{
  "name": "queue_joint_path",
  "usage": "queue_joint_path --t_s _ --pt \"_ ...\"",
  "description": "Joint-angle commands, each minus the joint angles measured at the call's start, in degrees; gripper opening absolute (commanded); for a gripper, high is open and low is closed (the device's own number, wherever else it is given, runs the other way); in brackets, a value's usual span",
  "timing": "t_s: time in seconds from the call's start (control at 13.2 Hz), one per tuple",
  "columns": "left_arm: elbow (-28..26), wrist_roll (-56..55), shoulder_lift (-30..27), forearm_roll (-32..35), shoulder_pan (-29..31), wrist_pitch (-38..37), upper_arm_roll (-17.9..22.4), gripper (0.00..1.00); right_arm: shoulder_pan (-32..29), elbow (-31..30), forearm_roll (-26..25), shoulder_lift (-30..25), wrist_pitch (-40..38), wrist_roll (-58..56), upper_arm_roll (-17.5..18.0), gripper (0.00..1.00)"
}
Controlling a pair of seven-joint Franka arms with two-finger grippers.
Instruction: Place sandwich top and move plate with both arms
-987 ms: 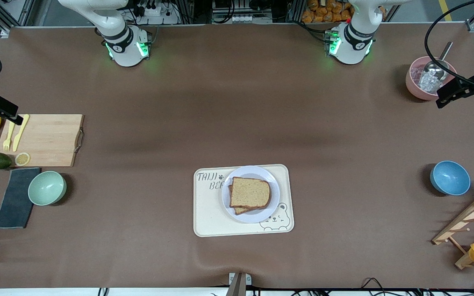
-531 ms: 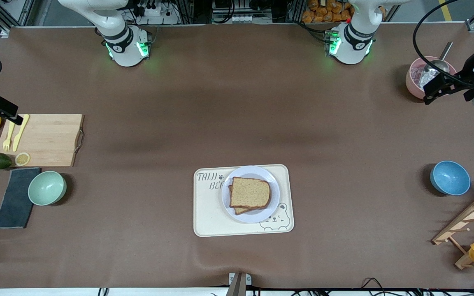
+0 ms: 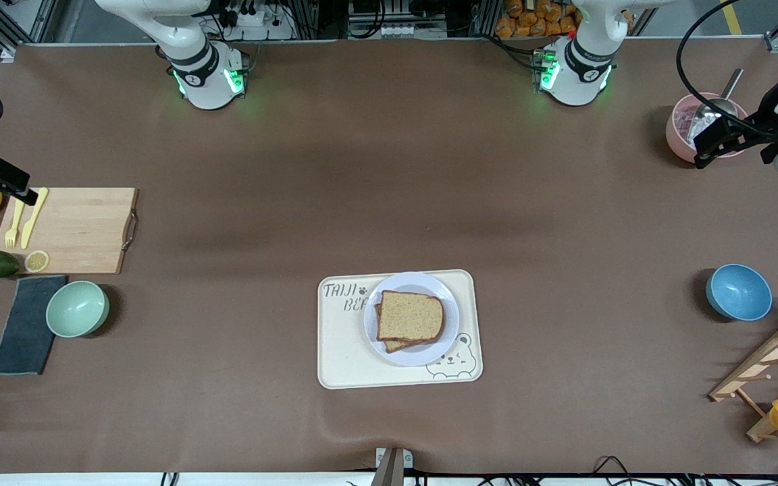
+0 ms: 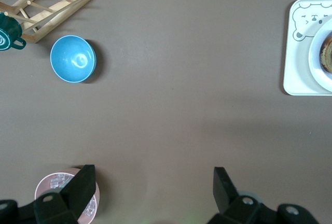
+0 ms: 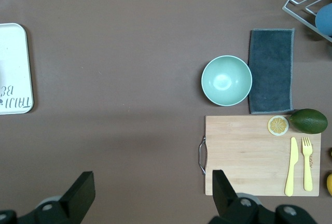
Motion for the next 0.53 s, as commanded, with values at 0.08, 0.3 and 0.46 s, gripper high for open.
queue_joint_path --t_s 0.08,0.3,0.46 --pt "-0.90 1.35 -0.74 -1.98 0.30 -0.17 -0.11 1.00 -1.04 0.37 -0.37 -0.14 -0.39 -0.01 0.64 1.00" --pt "-0.82 1.35 -0.21 -2.07 -0.40 -0.17 -0.03 1.00 -1.04 0.37 -0.28 -0.14 -0.48 -0.01 0.64 1.00" --pt "-0.82 1.35 0.14 -2.25 -0.50 -0.08 0.93 1.00 -1.04 0.28 -0.19 -0.14 -0.48 0.08 0.64 1.00"
